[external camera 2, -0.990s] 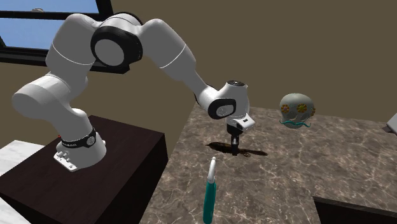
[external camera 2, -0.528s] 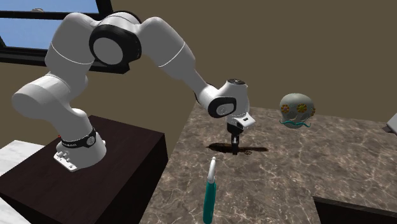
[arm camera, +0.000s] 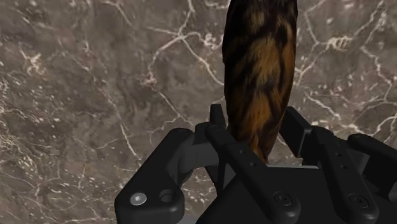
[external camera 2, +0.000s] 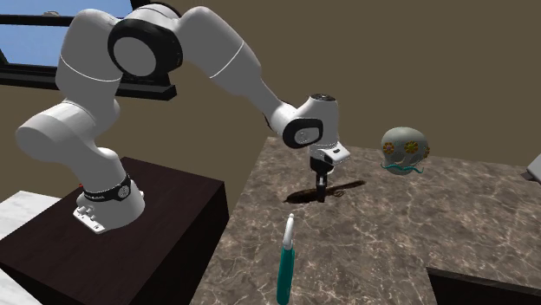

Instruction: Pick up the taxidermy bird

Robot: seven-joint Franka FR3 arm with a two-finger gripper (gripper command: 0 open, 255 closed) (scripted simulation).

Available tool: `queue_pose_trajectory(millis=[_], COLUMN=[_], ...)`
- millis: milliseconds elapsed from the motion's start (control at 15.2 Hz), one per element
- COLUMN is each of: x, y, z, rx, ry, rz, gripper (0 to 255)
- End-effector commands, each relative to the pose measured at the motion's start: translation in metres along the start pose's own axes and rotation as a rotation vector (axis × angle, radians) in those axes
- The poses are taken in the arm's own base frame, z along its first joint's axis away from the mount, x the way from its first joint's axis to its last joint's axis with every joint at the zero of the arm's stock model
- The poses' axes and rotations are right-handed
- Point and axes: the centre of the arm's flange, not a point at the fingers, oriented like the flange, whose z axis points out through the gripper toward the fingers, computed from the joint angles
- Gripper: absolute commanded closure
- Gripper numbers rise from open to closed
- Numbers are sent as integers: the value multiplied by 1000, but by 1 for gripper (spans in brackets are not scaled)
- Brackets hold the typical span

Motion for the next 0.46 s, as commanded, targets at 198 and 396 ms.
queue_pose_trajectory(millis=[198, 396], x=[4, 4], y=[1, 1], z=[-26, -32], rx=[0, 0], ry=[0, 0], rz=[0, 0], gripper=[255, 255])
